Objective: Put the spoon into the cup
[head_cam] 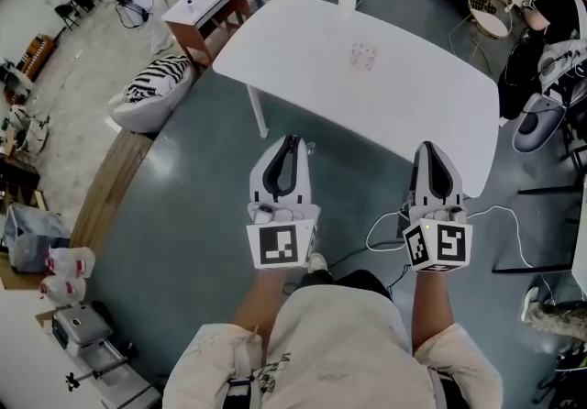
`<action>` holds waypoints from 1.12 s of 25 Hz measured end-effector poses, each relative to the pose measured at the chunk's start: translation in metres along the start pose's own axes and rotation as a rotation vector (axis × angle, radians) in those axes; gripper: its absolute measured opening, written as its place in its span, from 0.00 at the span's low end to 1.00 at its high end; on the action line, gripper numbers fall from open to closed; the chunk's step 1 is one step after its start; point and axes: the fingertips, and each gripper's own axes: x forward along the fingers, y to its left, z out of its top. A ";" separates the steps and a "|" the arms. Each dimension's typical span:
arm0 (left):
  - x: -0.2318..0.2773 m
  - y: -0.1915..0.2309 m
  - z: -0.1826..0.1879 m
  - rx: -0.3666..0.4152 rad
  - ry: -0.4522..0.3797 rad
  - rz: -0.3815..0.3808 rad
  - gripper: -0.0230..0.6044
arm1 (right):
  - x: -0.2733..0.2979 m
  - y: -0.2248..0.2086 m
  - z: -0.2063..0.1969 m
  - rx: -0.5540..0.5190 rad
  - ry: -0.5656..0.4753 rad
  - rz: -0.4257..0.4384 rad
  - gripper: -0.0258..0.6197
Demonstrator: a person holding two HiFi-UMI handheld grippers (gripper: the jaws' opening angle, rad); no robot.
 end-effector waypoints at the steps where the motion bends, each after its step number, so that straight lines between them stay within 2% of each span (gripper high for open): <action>1: 0.004 0.004 -0.003 -0.002 0.002 -0.003 0.10 | 0.005 0.001 -0.001 -0.001 -0.001 -0.004 0.02; 7: 0.029 0.018 -0.007 -0.004 -0.005 -0.019 0.10 | 0.031 0.003 -0.007 -0.001 -0.002 -0.007 0.02; 14: 0.076 0.022 -0.021 -0.004 0.004 -0.031 0.10 | 0.075 -0.016 -0.022 0.027 0.010 -0.026 0.02; 28: 0.245 -0.017 -0.030 0.015 0.025 -0.065 0.10 | 0.199 -0.130 -0.032 0.075 0.033 -0.054 0.02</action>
